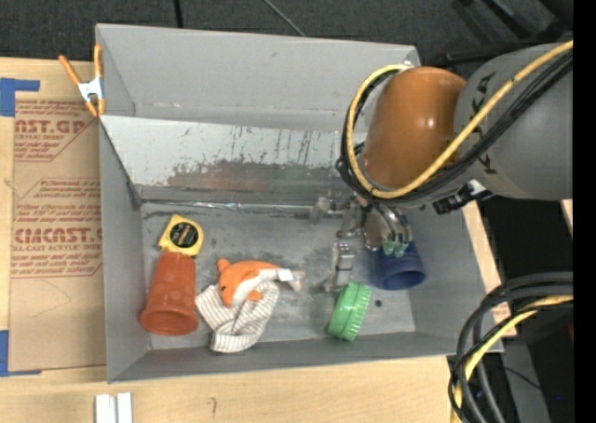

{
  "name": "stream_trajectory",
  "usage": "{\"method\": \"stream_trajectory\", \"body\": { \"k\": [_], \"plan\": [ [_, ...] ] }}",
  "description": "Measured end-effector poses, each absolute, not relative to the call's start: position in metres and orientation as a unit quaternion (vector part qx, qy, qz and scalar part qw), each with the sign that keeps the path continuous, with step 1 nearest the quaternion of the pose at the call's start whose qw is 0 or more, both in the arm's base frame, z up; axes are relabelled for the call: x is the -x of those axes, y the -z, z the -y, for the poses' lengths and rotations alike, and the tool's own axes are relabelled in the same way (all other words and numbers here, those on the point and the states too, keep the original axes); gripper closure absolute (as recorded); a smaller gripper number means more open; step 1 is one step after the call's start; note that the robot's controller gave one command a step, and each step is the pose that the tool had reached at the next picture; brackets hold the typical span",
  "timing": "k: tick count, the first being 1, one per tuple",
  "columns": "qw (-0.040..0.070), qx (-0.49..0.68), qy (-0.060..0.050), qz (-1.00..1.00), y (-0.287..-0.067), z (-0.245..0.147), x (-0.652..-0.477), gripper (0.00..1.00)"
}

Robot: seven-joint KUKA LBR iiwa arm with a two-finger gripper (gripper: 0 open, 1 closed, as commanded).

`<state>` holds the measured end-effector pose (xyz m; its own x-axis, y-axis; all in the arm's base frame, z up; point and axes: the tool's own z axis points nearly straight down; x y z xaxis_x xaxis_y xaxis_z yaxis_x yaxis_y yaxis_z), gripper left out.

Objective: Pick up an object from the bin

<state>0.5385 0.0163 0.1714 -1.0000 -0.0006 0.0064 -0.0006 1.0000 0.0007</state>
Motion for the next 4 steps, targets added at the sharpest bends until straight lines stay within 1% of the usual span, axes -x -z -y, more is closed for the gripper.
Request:
{"method": "stream_trajectory", "body": {
  "k": [1,2,3,4],
  "plan": [
    [-0.001,0.0,0.0,1.0,-0.176,-0.016,-0.54,0.0],
    [-0.004,-0.031,0.0,1.0,-0.136,-0.035,-0.533,0.0],
    [0.0,-0.119,0.0,0.993,-0.094,-0.051,-0.52,0.0],
    [-0.001,-0.243,0.001,0.97,-0.07,-0.115,-0.561,1.0]
  ]
}}
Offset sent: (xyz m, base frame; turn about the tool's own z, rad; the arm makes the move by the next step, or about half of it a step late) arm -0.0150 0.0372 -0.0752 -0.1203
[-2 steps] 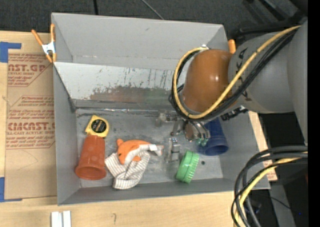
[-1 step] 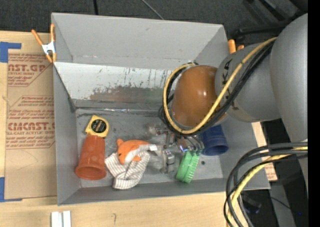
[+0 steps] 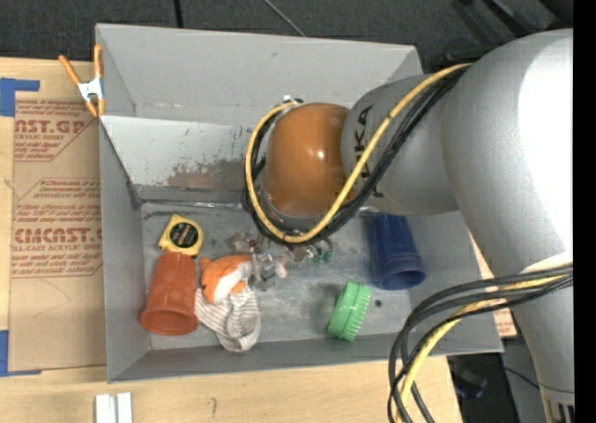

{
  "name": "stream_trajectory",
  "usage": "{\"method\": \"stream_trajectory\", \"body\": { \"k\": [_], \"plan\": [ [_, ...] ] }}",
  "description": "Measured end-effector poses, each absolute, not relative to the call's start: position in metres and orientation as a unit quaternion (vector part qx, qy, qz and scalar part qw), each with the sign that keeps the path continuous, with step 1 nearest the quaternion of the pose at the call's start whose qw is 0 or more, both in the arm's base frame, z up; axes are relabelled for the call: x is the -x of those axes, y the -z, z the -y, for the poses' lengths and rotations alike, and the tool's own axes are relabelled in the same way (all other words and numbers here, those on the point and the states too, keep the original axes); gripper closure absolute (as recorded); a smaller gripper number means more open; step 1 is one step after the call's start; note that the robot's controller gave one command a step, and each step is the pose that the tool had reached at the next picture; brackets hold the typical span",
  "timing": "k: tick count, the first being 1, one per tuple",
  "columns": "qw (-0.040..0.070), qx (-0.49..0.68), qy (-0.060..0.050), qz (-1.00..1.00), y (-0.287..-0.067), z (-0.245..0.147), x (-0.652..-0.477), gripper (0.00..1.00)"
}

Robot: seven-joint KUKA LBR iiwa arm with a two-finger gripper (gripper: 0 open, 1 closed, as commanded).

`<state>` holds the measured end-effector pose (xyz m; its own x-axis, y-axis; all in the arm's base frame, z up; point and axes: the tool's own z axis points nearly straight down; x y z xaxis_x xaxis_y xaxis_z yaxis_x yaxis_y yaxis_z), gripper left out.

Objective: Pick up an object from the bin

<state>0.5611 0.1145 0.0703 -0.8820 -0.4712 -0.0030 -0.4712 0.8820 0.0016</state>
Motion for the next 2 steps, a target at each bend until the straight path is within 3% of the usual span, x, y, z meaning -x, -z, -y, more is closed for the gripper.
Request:
{"method": "stream_trajectory", "body": {
  "k": [1,2],
  "plan": [
    [0.001,0.243,-0.001,-0.97,-0.07,-0.115,-0.561,1.0],
    [0.006,0.257,0.0,-0.966,-0.263,-0.121,-0.56,1.0]
  ]
}}
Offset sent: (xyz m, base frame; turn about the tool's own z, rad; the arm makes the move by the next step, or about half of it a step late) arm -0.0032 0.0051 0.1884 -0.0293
